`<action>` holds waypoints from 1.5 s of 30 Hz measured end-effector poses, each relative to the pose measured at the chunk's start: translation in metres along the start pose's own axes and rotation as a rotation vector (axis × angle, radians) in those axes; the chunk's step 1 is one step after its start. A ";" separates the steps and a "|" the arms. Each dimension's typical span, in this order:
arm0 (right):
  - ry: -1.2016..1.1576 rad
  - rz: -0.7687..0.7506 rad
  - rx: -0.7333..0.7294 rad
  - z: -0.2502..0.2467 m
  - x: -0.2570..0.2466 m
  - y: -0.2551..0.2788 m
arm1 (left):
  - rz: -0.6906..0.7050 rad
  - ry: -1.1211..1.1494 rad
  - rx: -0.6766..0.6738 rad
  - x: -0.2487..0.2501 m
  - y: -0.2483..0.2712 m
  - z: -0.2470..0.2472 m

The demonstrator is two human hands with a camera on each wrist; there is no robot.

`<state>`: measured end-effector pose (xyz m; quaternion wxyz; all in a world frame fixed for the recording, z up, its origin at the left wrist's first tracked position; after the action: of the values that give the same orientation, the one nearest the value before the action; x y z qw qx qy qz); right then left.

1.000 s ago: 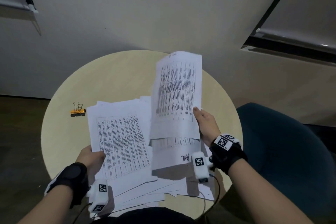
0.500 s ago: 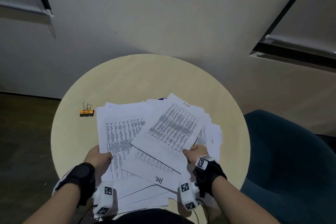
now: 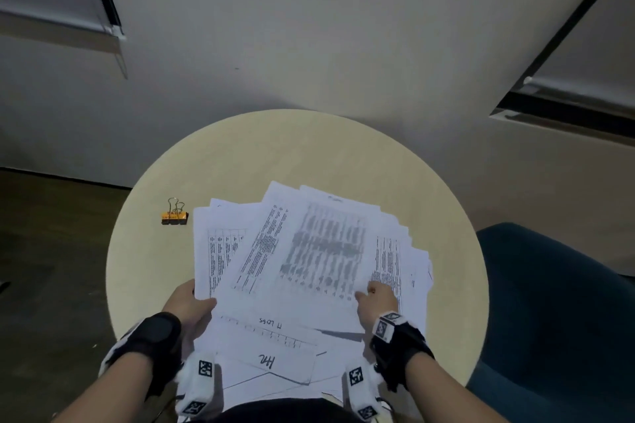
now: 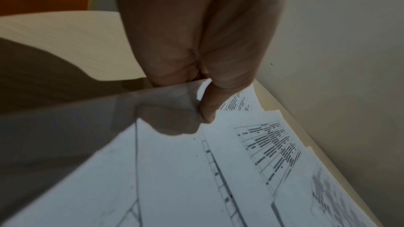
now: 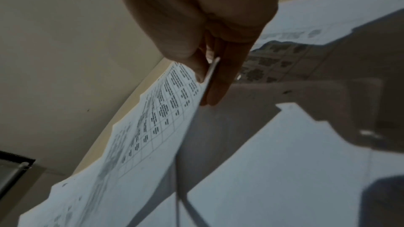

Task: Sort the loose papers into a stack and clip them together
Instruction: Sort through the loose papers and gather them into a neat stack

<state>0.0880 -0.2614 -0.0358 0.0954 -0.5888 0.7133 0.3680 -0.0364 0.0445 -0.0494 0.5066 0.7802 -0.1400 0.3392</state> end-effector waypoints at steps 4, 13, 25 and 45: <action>0.043 -0.002 -0.131 -0.010 0.017 0.002 | -0.009 -0.003 -0.022 -0.004 -0.002 0.000; -0.051 -0.058 -0.325 0.025 -0.015 0.021 | 0.020 -0.034 -0.215 0.001 0.016 -0.008; -0.153 -0.117 -0.427 0.041 -0.058 0.019 | 0.161 -0.072 -0.113 0.022 0.008 -0.001; -0.572 -0.583 -0.056 -0.057 -0.162 0.022 | 0.649 0.213 -0.110 0.135 0.054 0.004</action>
<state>0.1317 -0.1722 0.1065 0.3741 -0.6427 0.4509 0.4936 0.0331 0.0337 0.0782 0.4255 0.6268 -0.3452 0.5540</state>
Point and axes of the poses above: each hand's wrist, its own y-axis away from the middle knuckle, its own z-axis out of the palm, x = y × z, the point moved 1 cm from there along -y, towards the middle knuckle, and after that the axes turned 5 degrees about -z, right-handed, at the moved point
